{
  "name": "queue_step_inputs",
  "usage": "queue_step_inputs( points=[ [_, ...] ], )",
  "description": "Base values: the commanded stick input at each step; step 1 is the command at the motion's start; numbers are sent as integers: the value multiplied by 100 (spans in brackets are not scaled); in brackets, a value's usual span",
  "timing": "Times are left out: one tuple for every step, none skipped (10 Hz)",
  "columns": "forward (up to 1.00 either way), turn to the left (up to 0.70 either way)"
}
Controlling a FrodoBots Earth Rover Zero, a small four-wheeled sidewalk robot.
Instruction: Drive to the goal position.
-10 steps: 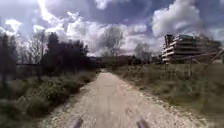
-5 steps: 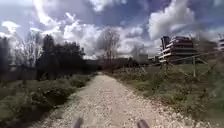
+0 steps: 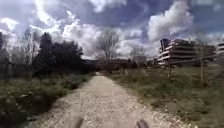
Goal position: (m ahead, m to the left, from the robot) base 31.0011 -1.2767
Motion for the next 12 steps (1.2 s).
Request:
queue_step_inputs(
  points=[
    [100,27],
    [100,27],
    [100,23],
    [100,17],
    [100,12],
    [100,7],
    [100,1],
    [100,0],
    [100,0],
    [100,0],
    [100,0],
    [100,0]
  ],
)
